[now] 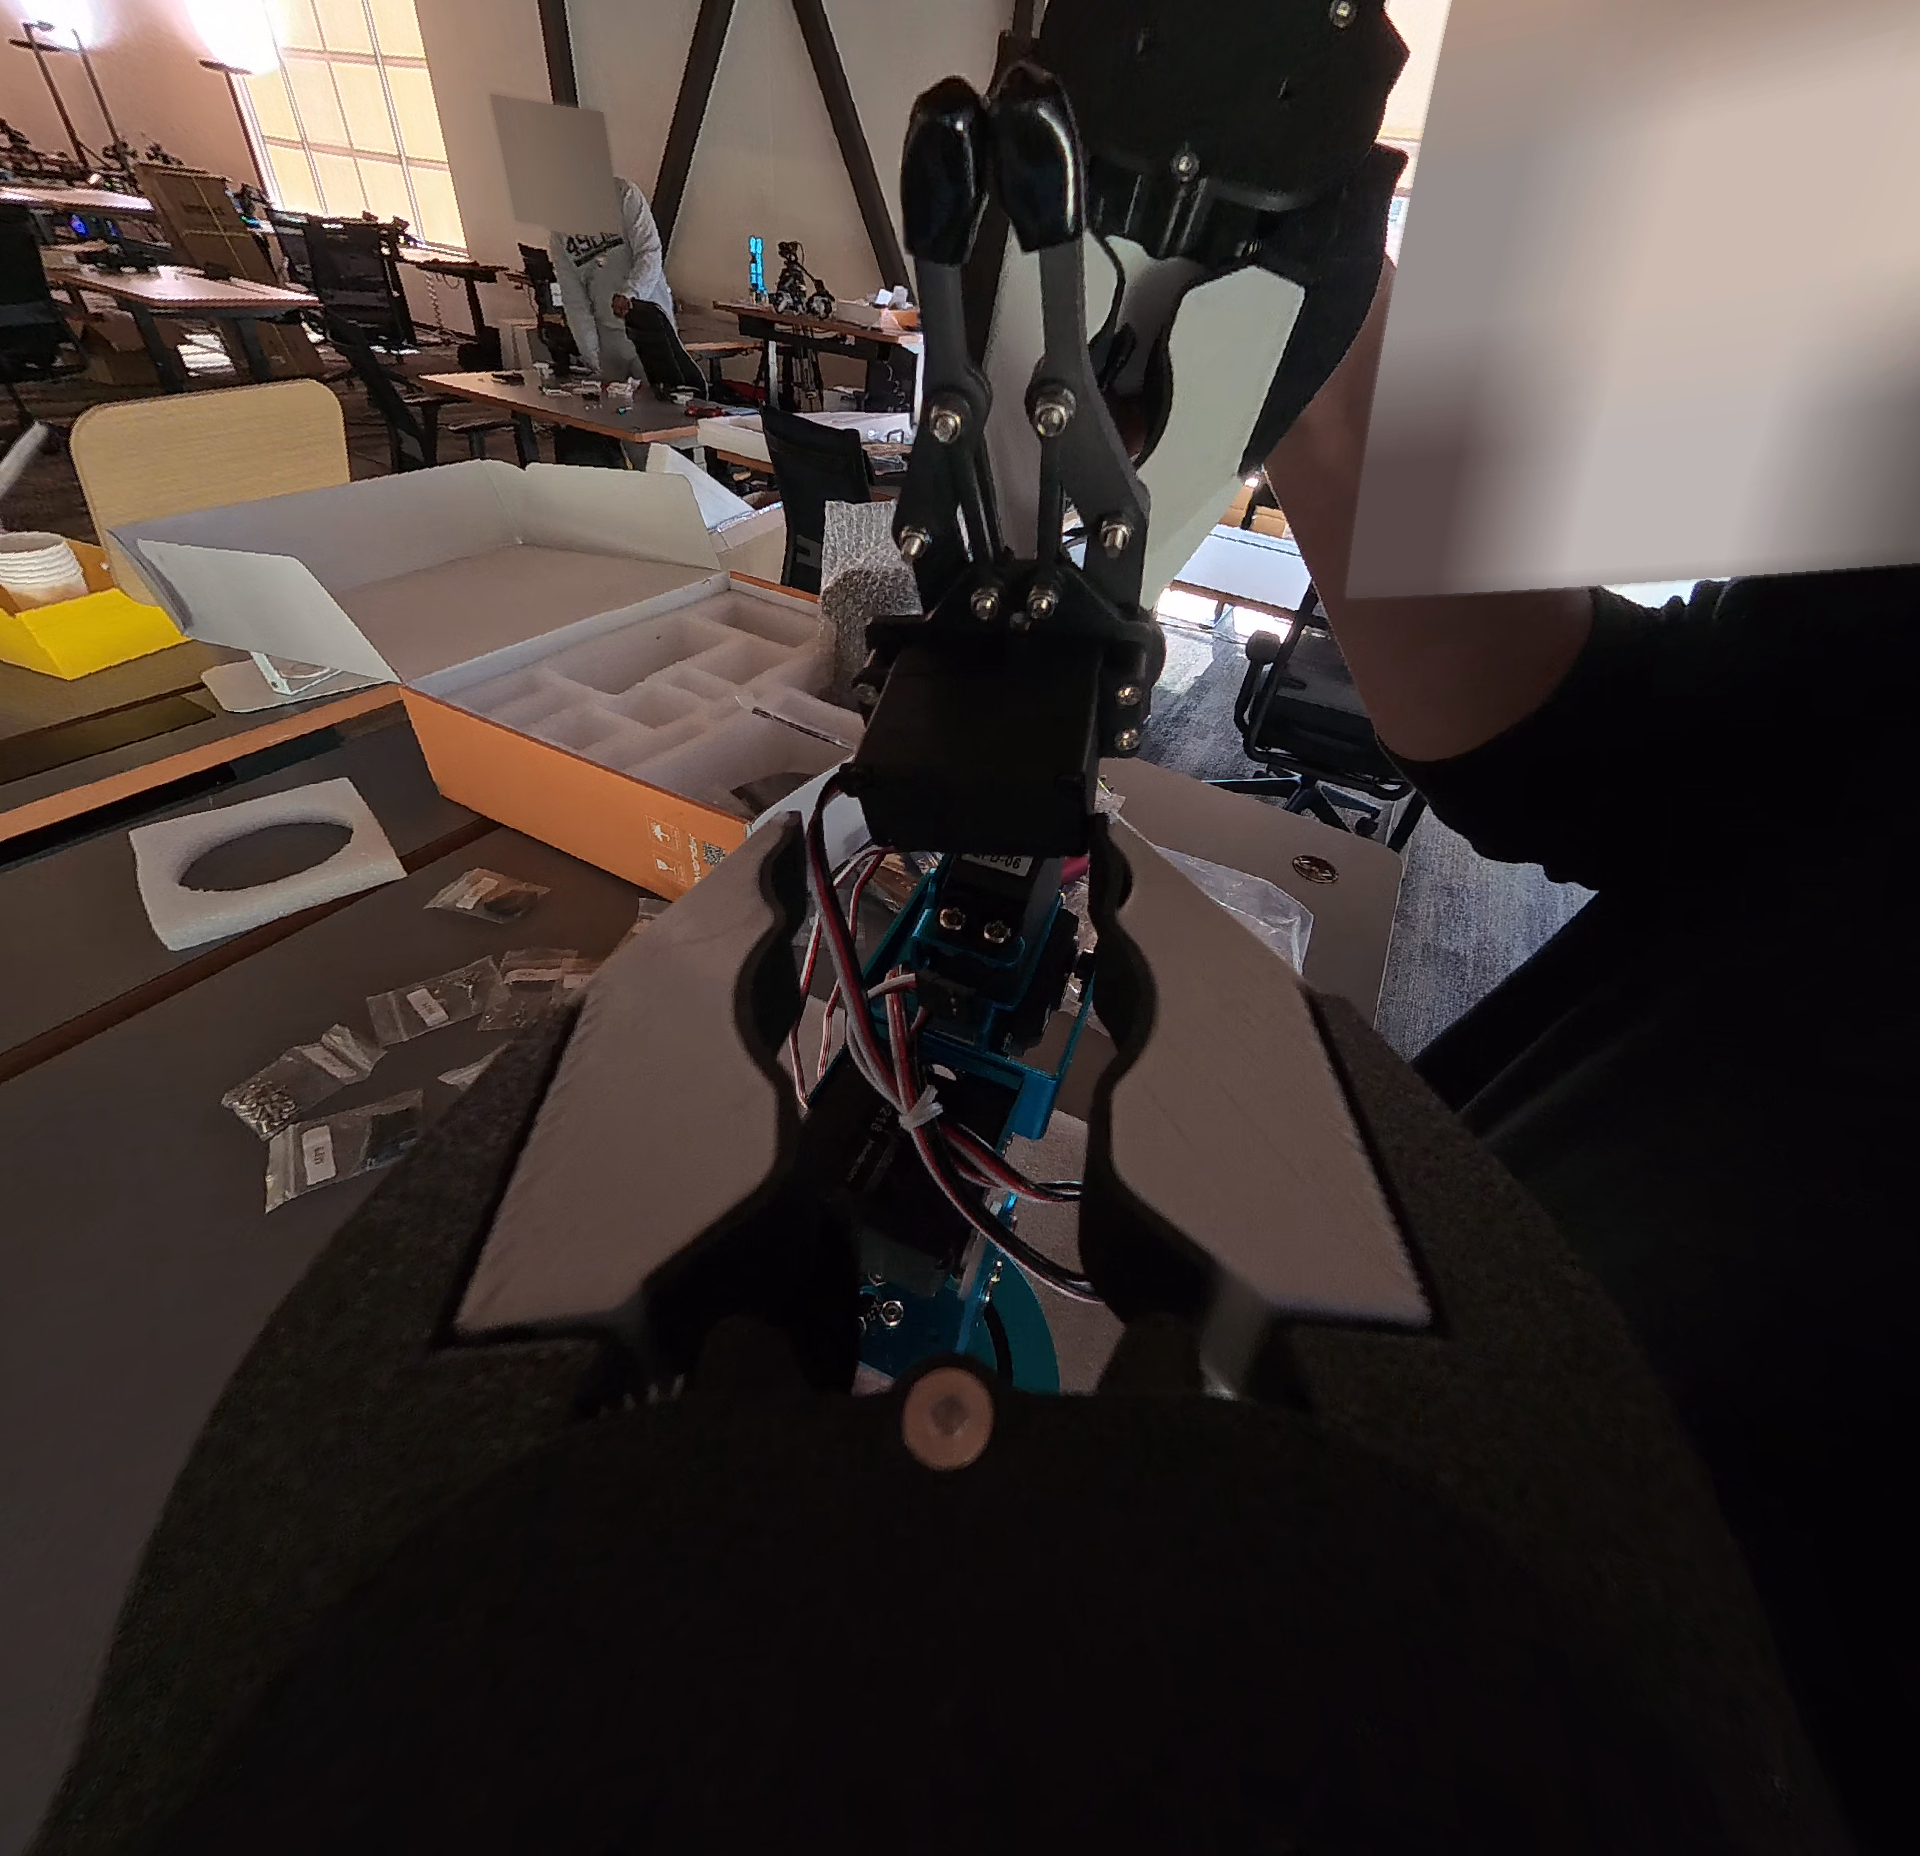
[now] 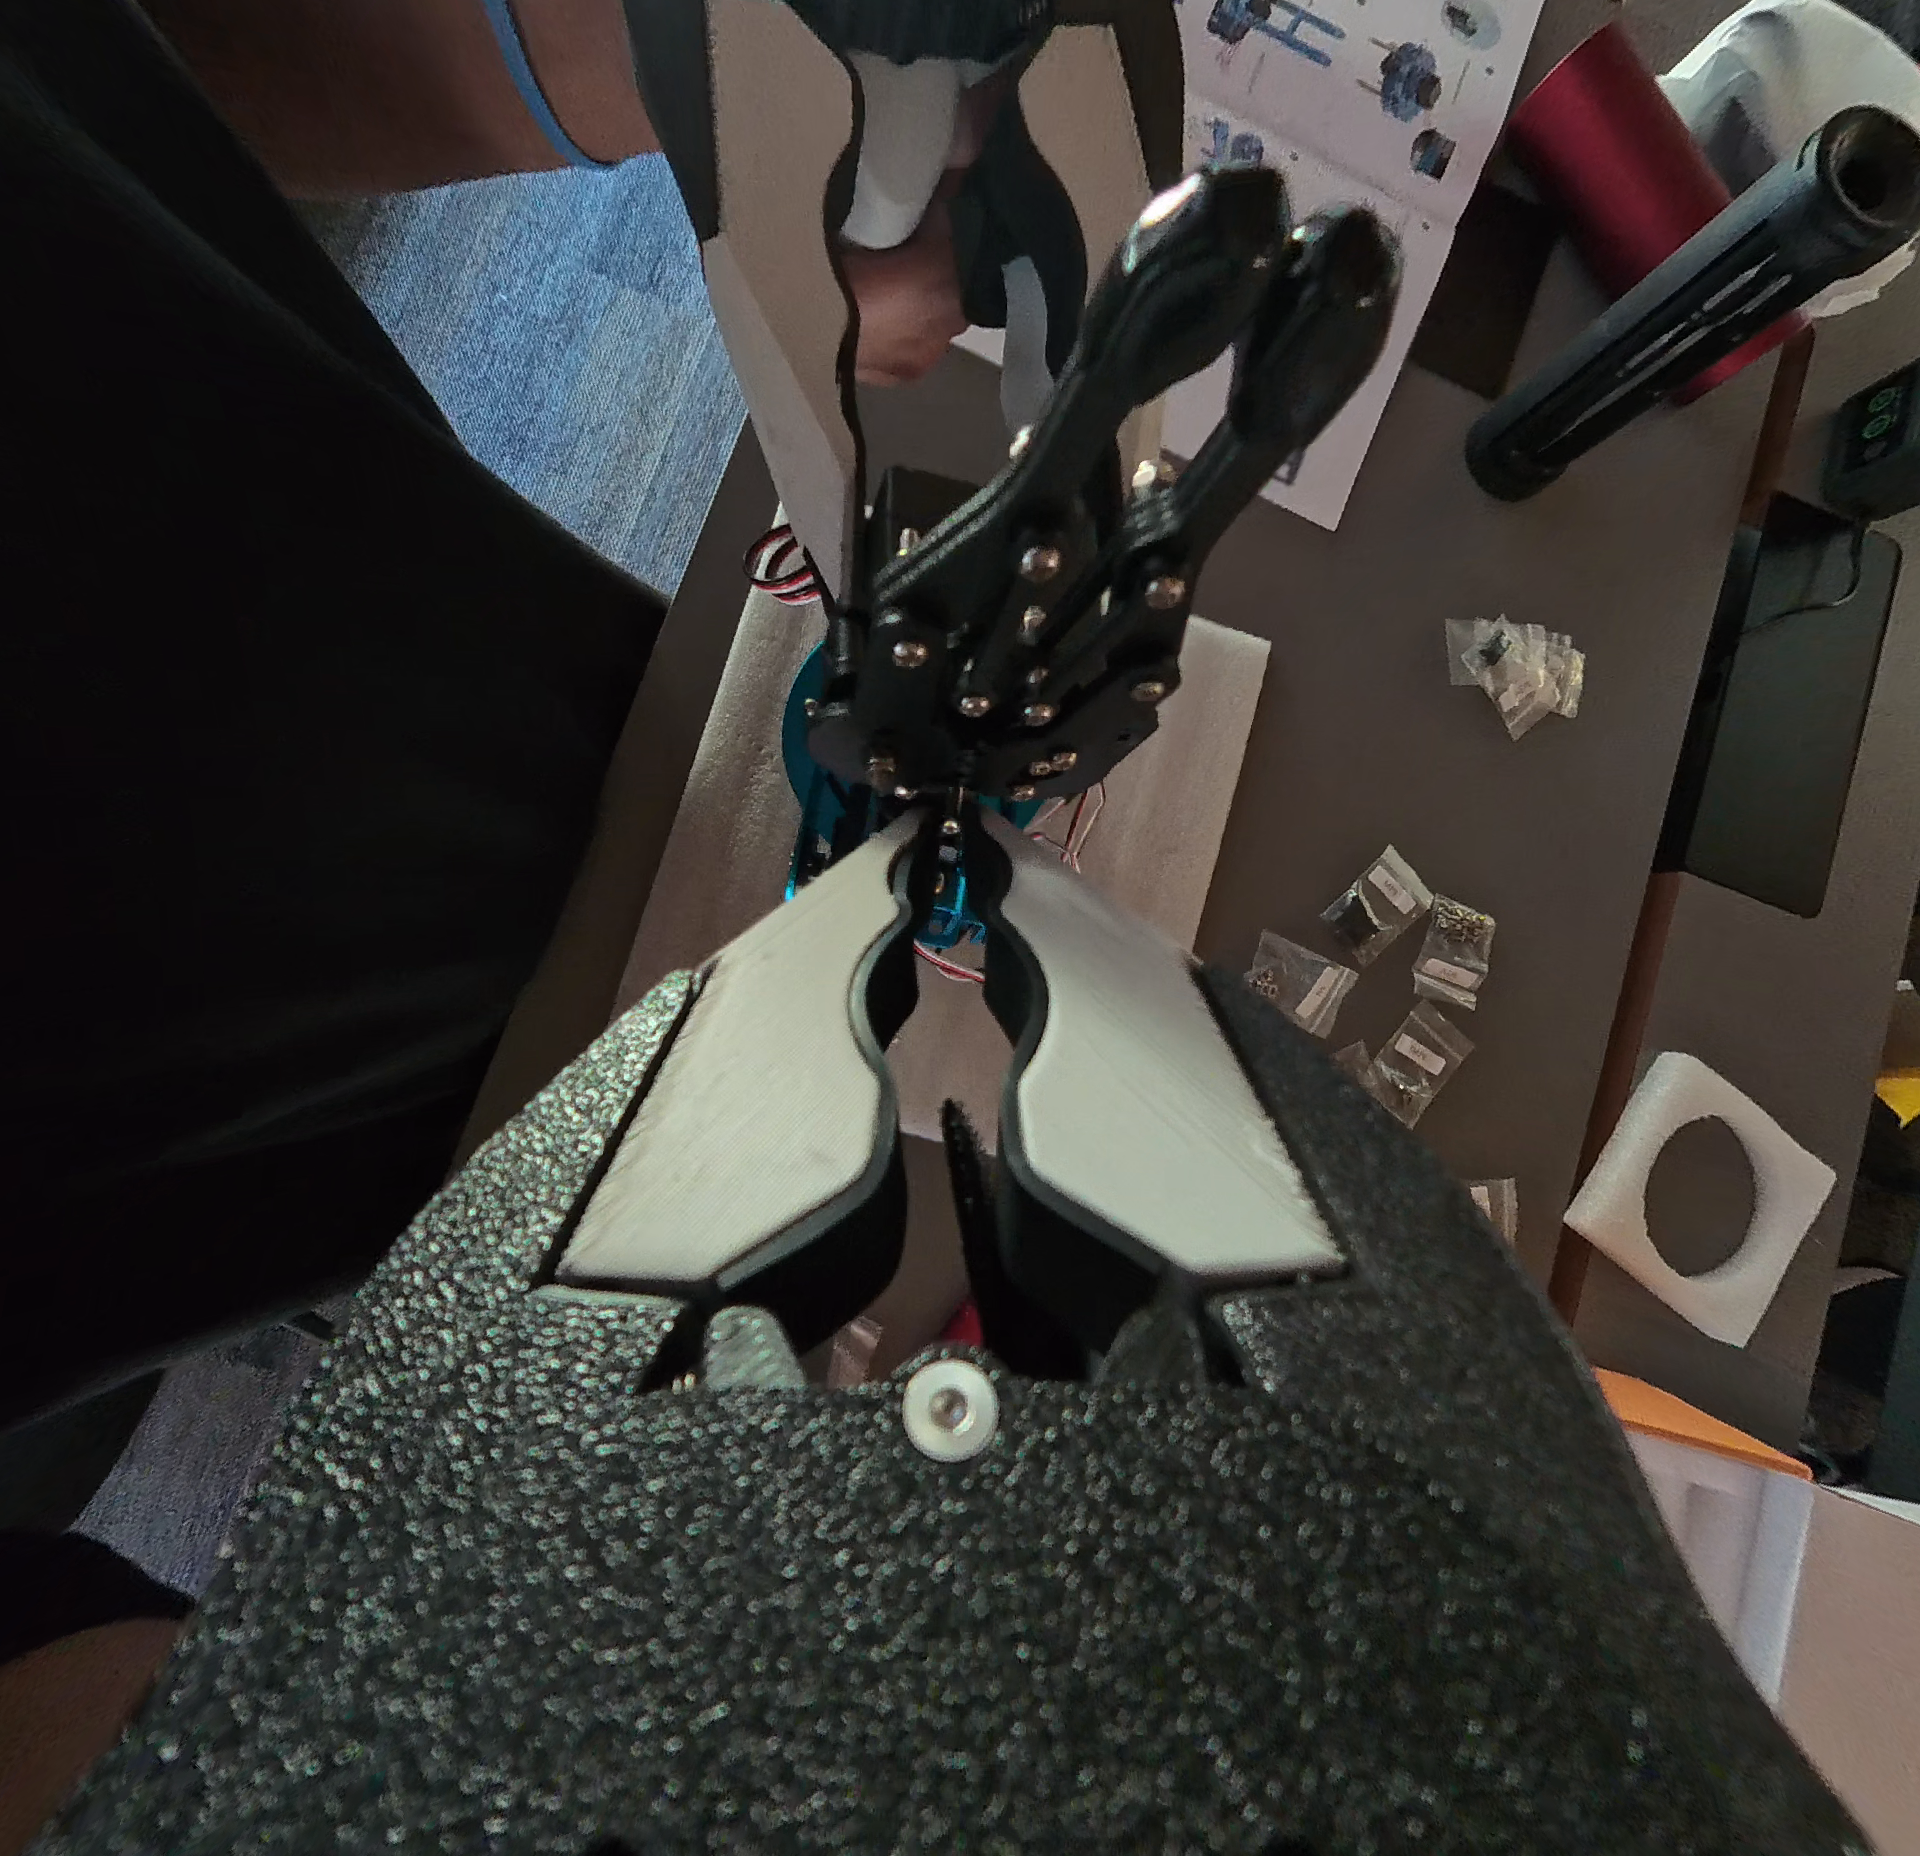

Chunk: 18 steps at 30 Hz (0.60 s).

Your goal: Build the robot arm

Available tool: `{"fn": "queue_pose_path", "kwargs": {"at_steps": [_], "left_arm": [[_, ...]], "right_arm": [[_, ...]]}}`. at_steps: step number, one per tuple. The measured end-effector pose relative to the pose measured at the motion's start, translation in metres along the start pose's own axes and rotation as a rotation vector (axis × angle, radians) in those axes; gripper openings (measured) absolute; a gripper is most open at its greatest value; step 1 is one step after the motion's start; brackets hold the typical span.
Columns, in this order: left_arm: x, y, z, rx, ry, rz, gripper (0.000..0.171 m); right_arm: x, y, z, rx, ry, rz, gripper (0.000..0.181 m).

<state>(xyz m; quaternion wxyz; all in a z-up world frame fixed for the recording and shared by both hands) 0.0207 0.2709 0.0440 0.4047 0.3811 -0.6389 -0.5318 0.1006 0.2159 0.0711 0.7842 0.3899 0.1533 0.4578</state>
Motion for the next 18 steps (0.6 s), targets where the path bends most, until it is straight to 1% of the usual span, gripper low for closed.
{"fn": "queue_pose_path", "kwargs": {"at_steps": [2,6,13,18], "left_arm": [[-0.0009,0.0001,-0.0002,0.001,-0.003,0.004,0.053],[-0.0015,0.0,-0.0001,0.001,-0.008,0.009,0.053],[0.0001,-0.0006,-0.0001,0.006,-0.019,0.021,0.052],[0.0006,-0.0002,-0.0004,0.001,-0.014,0.014,0.052]], "right_arm": [[0.0005,-0.0008,-0.001,-0.012,0.001,0.0,0.004],[0.0016,-0.002,-0.0015,0.009,0.009,-0.009,0.004],[0.0016,-0.004,-0.0014,0.116,0.047,-0.043,0.004],[0.0019,-0.002,-0.0003,0.126,0.047,-0.043,0.004]]}}
Point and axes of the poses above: each gripper's, where its closed fingertips meet, z back along the fingers, y out of its top, x = y × z across the jaws, the point moved 4 cm from there along z, back along the fingers, and after that the axes turned 12 degrees about x, right-handed, at the moved point
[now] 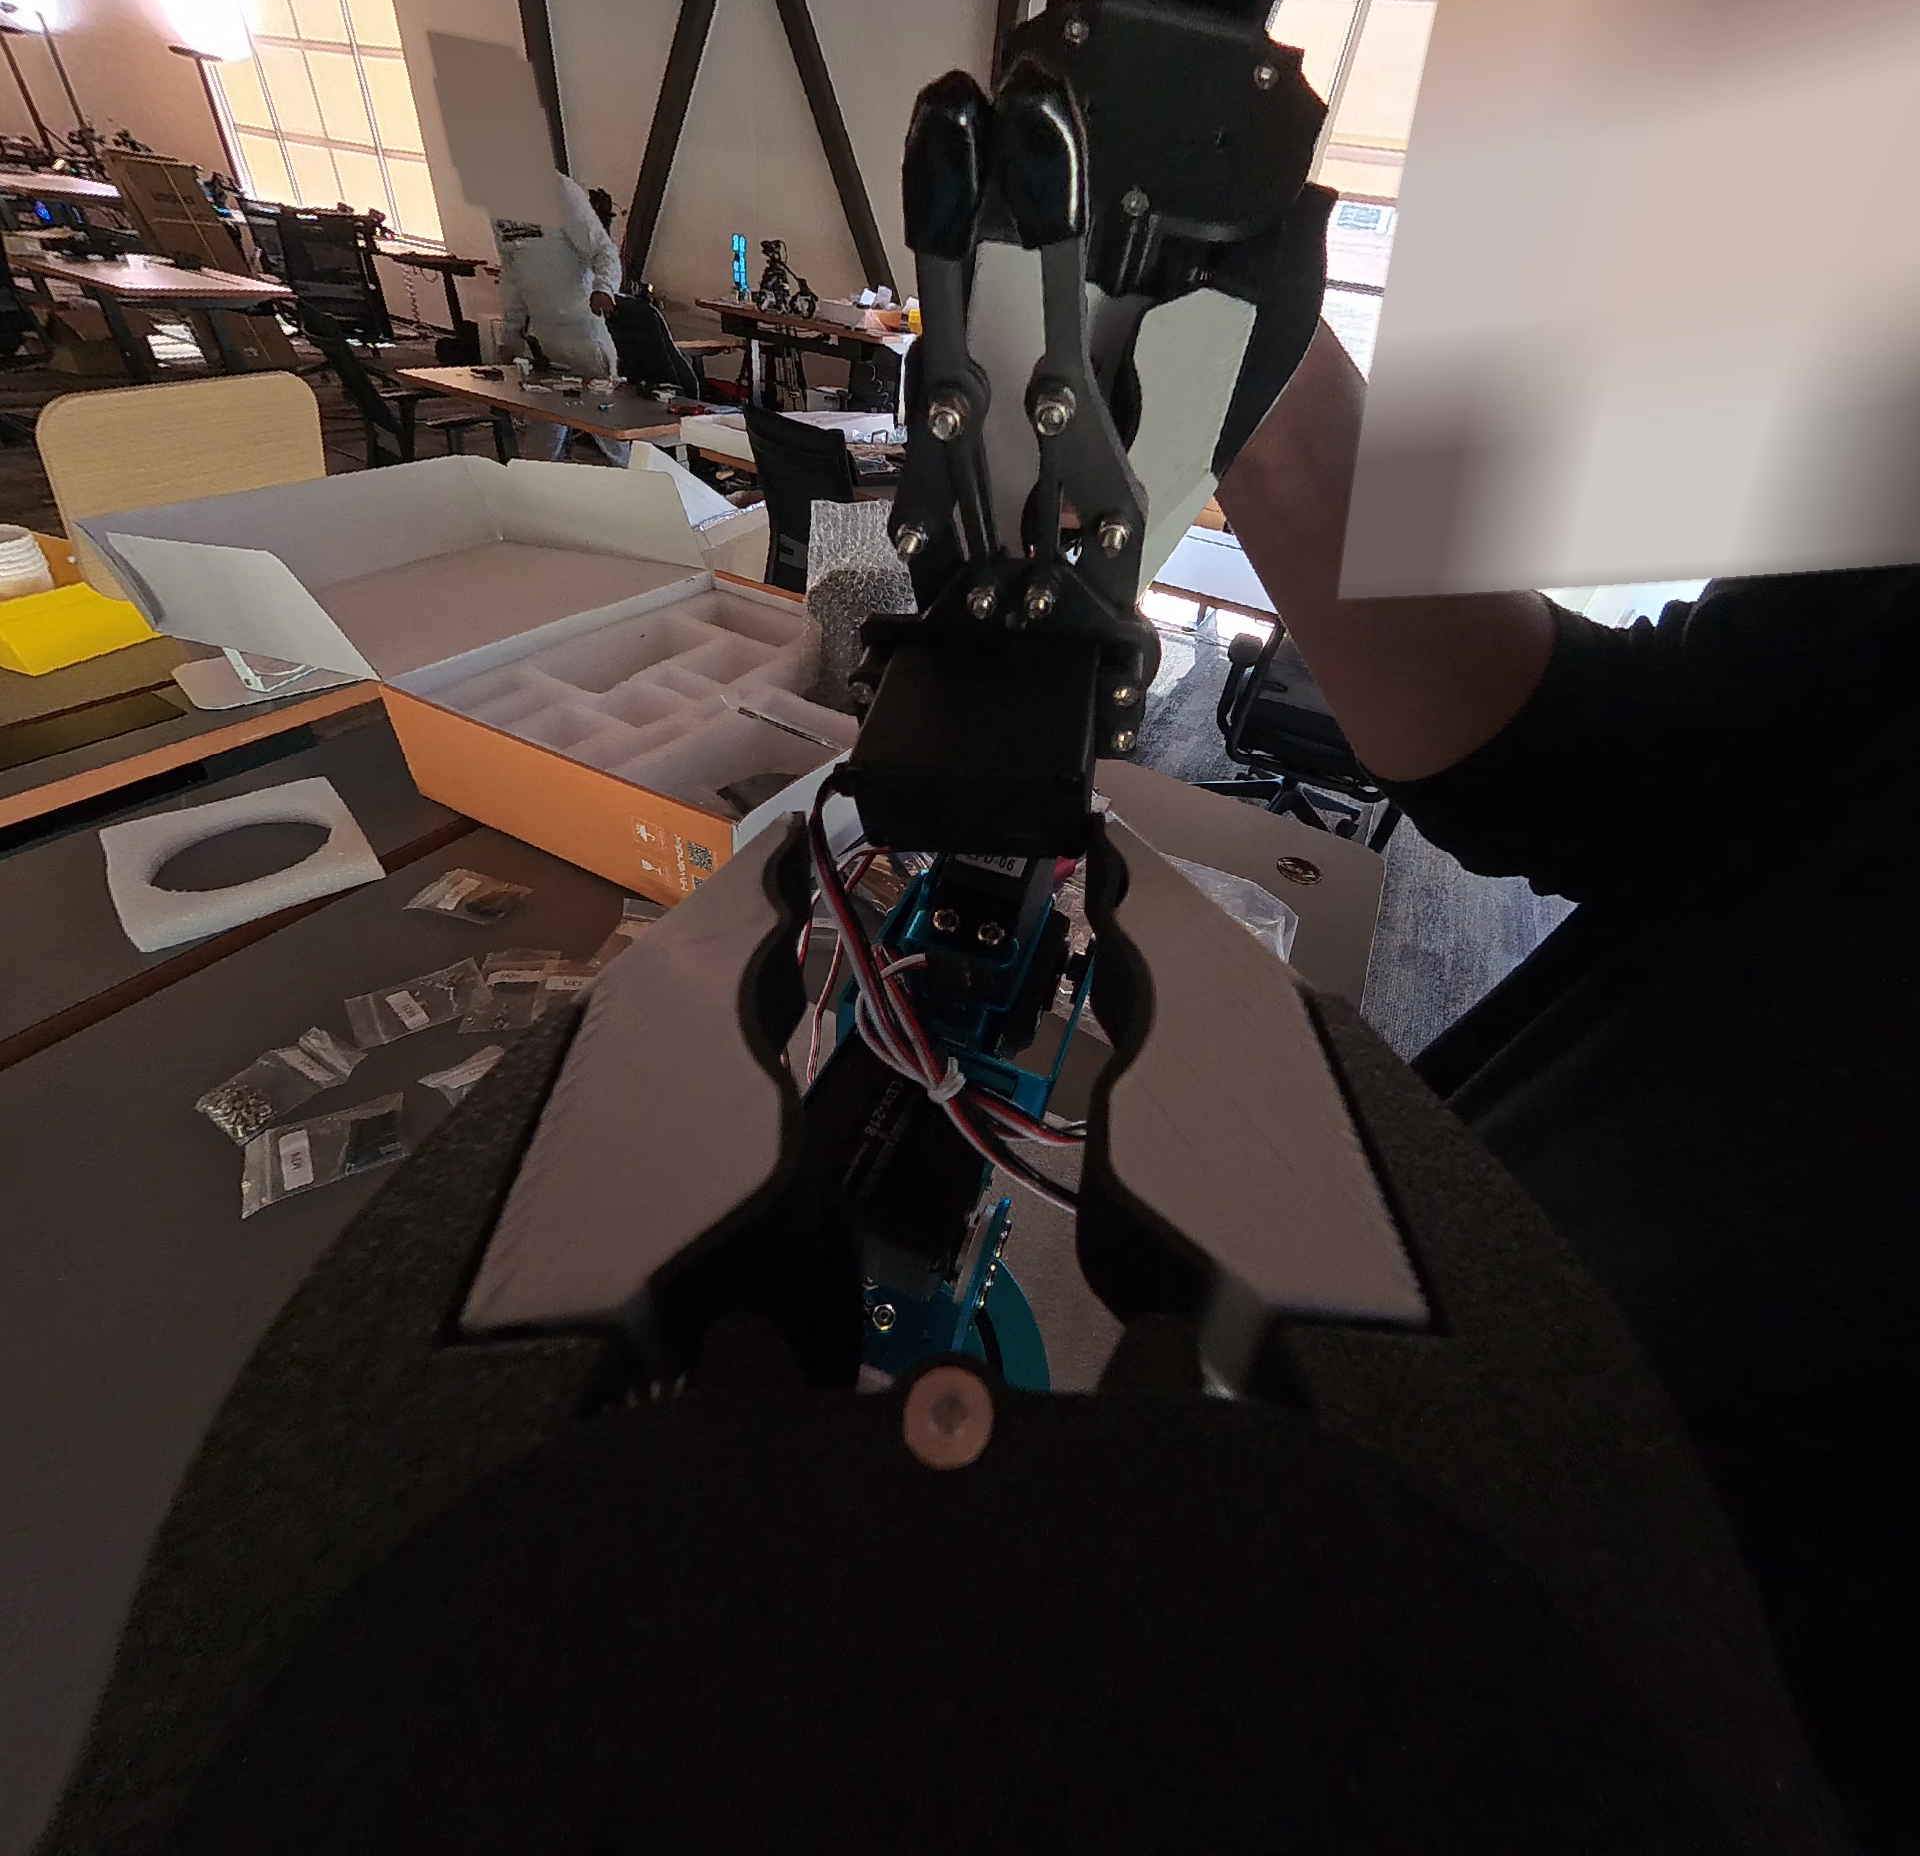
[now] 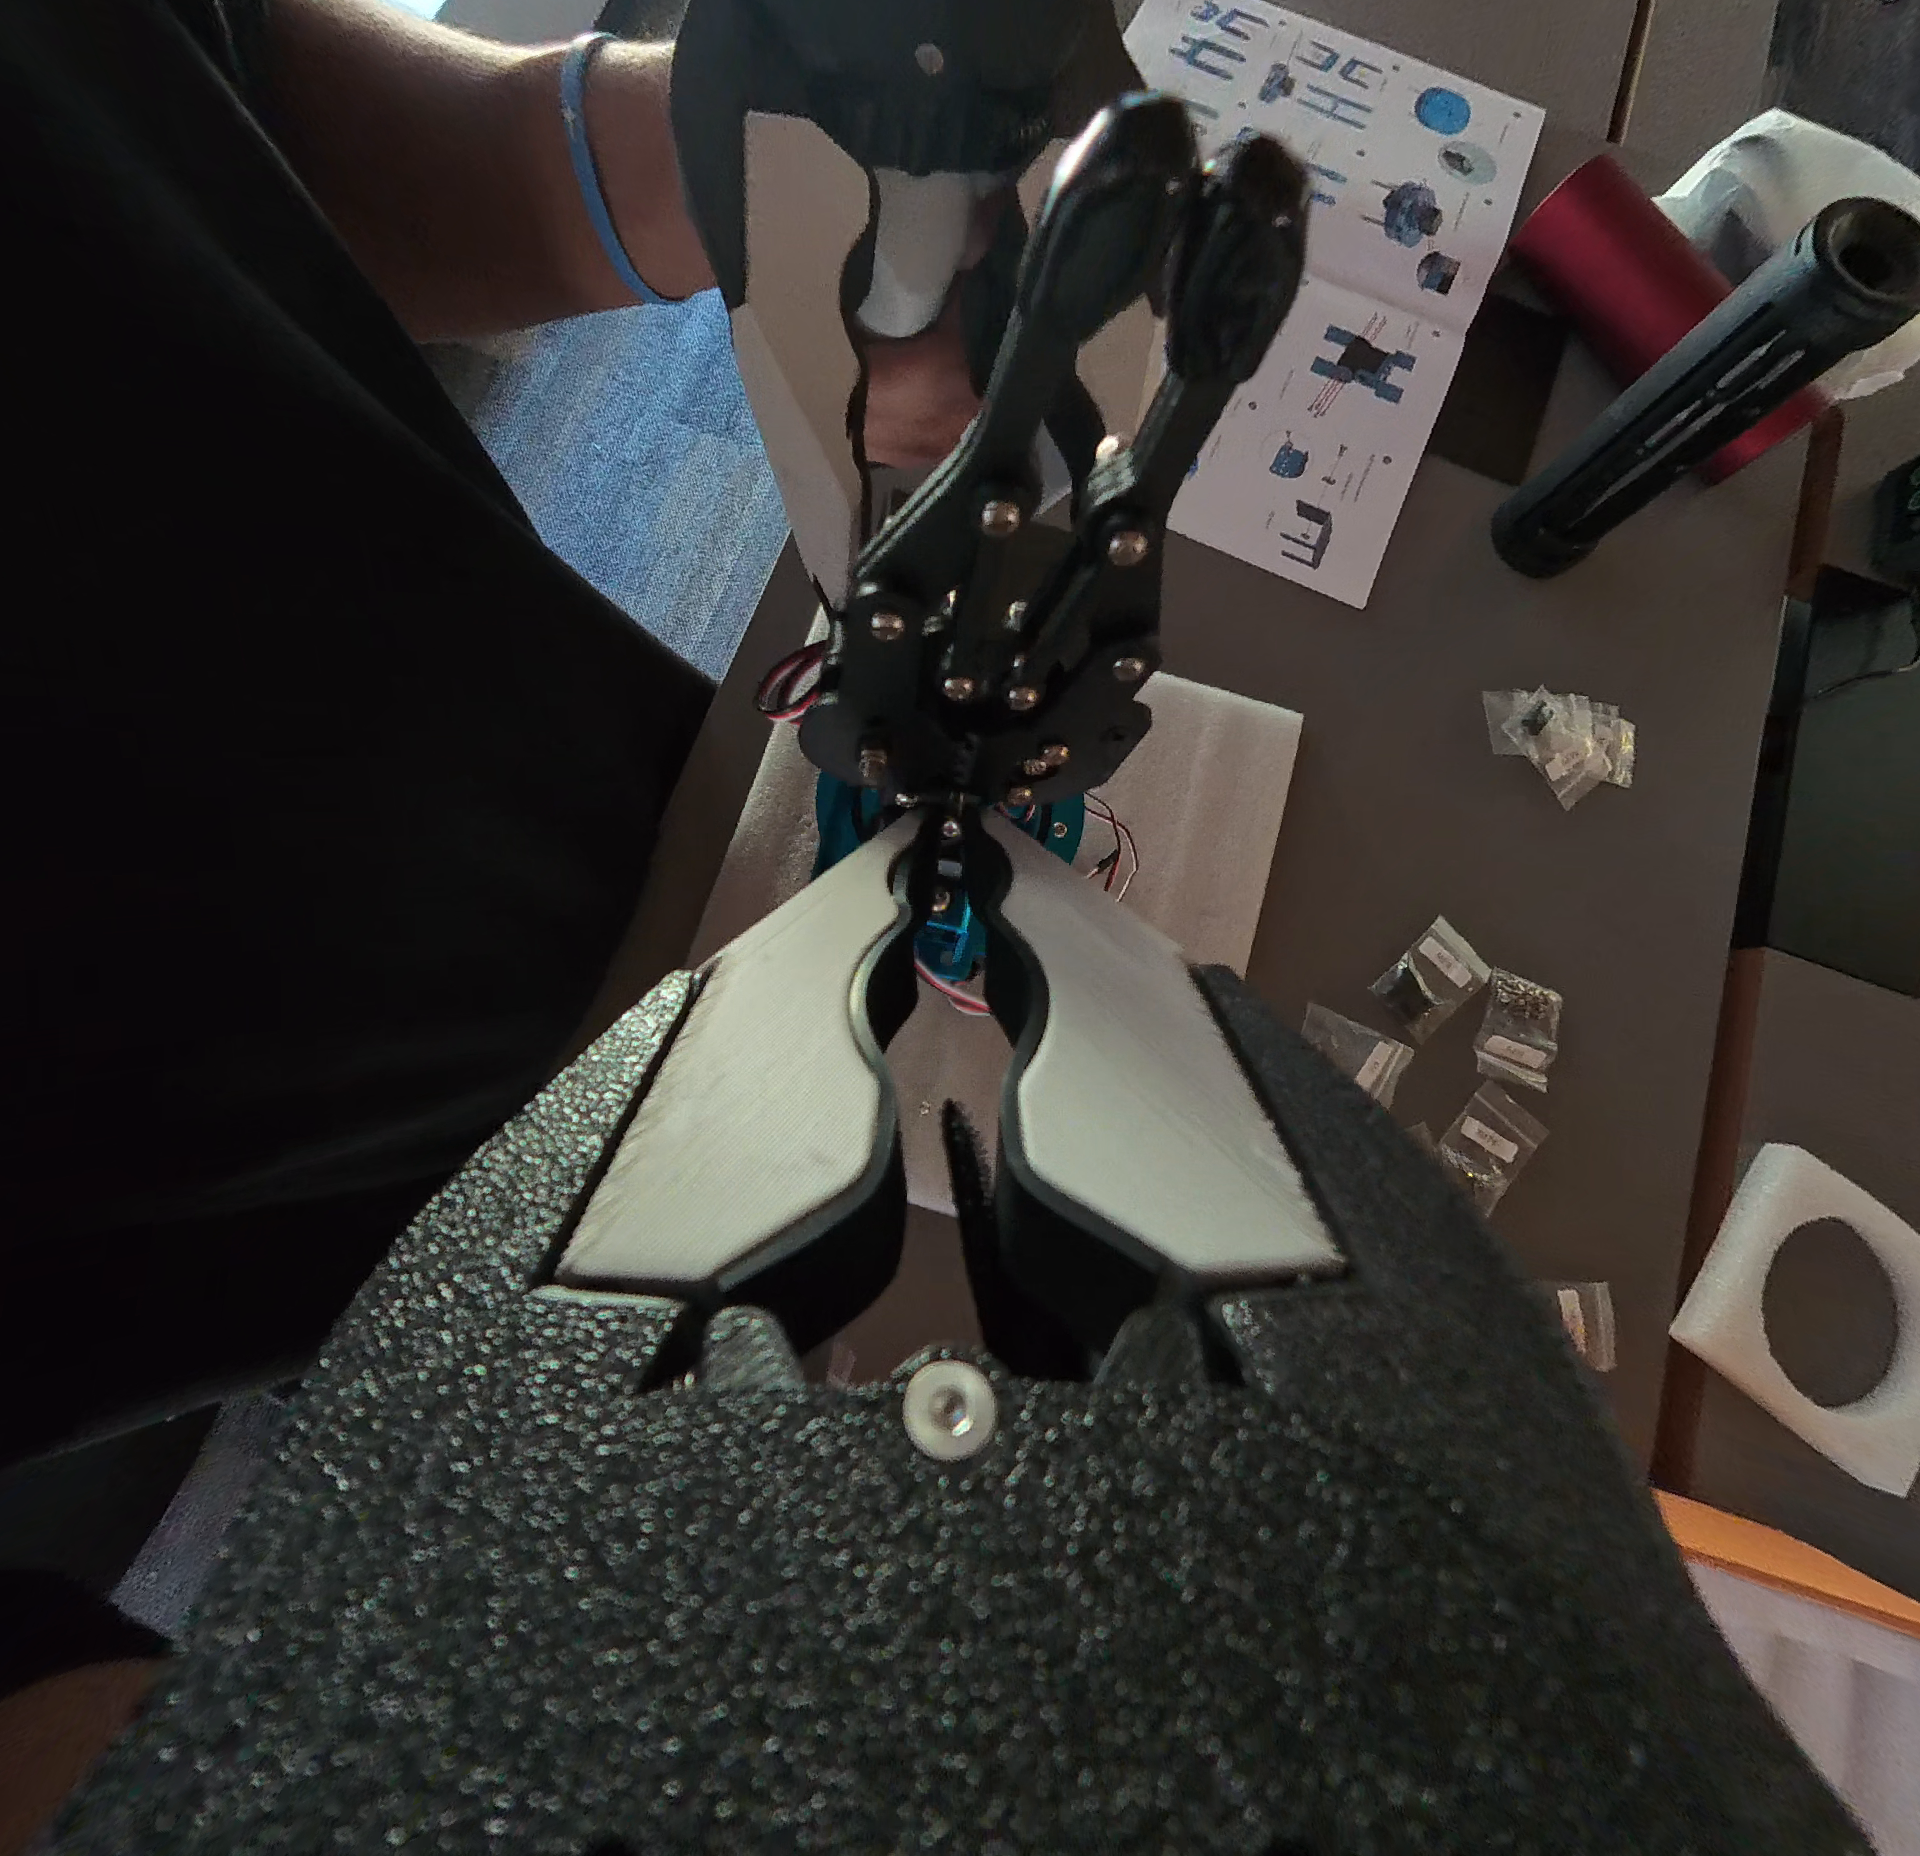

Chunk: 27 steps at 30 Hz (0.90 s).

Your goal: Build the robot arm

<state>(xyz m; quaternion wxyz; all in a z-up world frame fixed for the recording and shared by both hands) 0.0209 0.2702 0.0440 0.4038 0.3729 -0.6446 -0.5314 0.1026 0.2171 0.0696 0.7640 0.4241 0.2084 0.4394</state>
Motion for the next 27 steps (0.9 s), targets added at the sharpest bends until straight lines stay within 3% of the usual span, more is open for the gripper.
{"fn": "queue_pose_path", "kwargs": {"at_steps": [27], "left_arm": [[0.0004,0.0005,0.0006,-0.012,0.011,-0.018,0.052]], "right_arm": [[0.0025,-0.005,-0.0023,0.105,0.016,-0.058,0.005]]}}
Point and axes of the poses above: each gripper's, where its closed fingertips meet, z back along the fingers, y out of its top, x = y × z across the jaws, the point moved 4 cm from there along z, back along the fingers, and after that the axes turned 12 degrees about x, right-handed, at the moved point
